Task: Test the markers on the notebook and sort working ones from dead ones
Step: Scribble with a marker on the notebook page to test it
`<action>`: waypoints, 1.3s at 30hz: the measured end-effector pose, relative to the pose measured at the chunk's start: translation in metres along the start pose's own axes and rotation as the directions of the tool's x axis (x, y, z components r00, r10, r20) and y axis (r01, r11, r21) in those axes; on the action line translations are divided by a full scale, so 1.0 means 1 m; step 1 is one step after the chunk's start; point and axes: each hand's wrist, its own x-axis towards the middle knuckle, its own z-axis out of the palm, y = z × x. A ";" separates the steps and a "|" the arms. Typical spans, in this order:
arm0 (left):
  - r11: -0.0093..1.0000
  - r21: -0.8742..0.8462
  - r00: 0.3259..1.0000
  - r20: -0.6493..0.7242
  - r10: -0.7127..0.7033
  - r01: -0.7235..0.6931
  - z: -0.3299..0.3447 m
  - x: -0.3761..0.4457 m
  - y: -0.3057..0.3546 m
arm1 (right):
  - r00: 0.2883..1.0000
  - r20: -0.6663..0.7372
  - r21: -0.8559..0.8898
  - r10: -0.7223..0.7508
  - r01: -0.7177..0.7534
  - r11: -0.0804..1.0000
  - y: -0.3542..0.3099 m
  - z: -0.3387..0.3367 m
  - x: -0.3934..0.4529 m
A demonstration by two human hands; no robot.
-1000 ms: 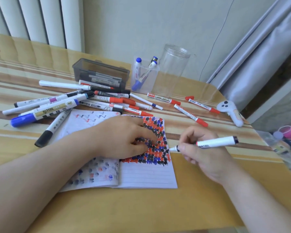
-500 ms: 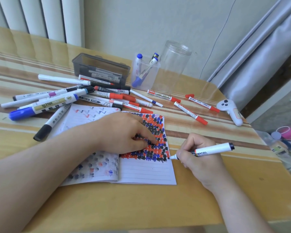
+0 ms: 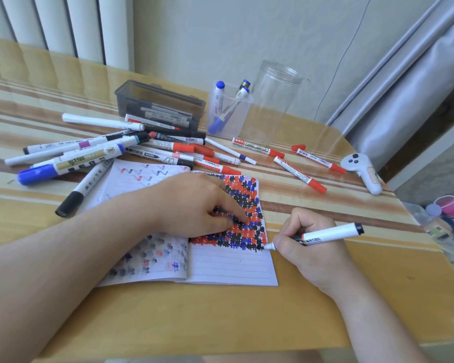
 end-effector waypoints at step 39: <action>0.984 -0.173 0.993 -0.106 -0.058 0.039 -0.005 -0.001 0.000 | 0.998 0.061 0.513 0.011 -0.040 0.858 0.000 -0.014 0.003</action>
